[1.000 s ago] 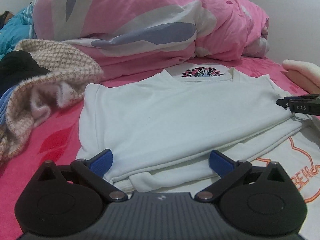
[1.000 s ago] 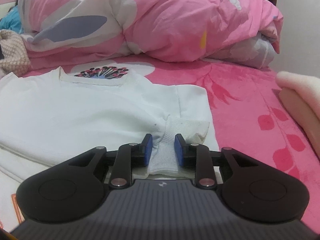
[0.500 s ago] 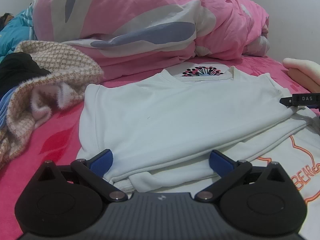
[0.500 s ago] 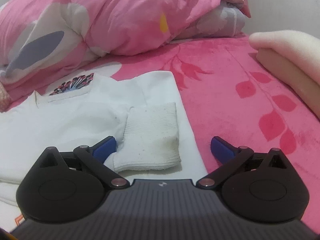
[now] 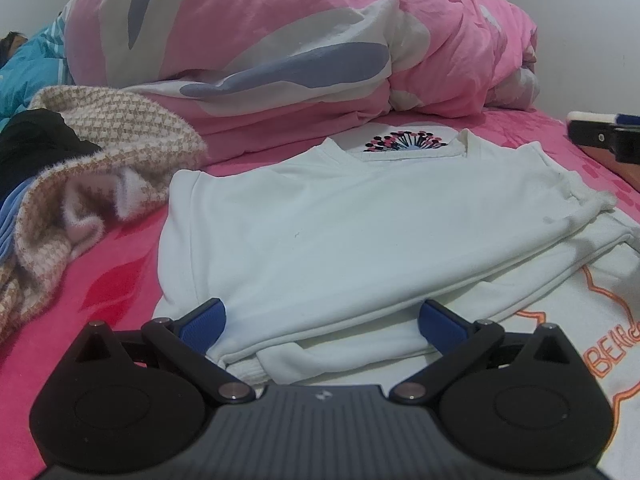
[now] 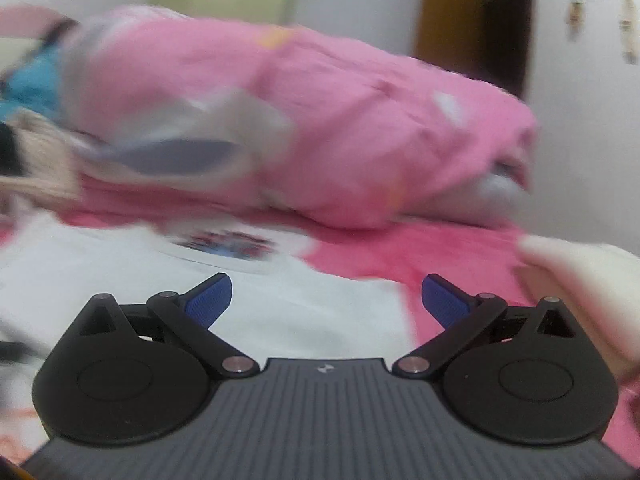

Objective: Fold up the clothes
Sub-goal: 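Open the right gripper and withdraw both grippers from the sweatshirt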

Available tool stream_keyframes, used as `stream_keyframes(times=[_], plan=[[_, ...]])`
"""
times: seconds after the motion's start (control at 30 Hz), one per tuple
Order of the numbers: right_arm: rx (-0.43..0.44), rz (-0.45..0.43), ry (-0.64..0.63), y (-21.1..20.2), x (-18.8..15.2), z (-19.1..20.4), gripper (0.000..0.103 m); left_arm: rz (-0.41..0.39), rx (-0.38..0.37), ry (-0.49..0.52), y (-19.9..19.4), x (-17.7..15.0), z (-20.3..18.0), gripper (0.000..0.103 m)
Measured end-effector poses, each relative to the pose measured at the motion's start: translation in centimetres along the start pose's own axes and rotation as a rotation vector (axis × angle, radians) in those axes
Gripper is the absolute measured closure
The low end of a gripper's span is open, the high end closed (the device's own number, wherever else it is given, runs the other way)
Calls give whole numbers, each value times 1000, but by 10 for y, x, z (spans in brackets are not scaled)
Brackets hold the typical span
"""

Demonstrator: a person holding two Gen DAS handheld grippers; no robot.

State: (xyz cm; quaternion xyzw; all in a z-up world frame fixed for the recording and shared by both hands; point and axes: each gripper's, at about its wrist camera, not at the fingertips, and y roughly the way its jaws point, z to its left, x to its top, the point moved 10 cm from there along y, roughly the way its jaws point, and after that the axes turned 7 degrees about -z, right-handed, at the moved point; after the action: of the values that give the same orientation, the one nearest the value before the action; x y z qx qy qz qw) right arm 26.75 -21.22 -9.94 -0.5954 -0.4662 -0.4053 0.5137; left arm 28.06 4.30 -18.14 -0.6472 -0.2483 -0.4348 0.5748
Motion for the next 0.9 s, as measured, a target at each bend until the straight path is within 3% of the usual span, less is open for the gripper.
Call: stream_keyframes(times=[0.1,0.2,0.33,0.53,0.6,0.7,0.8,0.9], plan=[[66,57,-17,5,-12,24,1,0,-3,-2,0,0,0,0],[49,256,-64,29,-62,33,1,0,-4,-1,0,0,-1,0],[86,287,58,37,-73,23,1,-31,3,9,-6,5,-2,0],[76,272,42,37,-71,22,1,-310,27,14,-50,36,-3,0],[74,271,40,35,-72,24,1,-272,47,-8,-42,34,3,0],[72,270,40,34,-73,26,1,-61,80,-86,-8,14,18,0],[66,273,30,33,-72,27,1,-2,75,-174,4,9,31,0],[58,277,18,32,-71,27,1,1,83,-187,5,8,35,0]])
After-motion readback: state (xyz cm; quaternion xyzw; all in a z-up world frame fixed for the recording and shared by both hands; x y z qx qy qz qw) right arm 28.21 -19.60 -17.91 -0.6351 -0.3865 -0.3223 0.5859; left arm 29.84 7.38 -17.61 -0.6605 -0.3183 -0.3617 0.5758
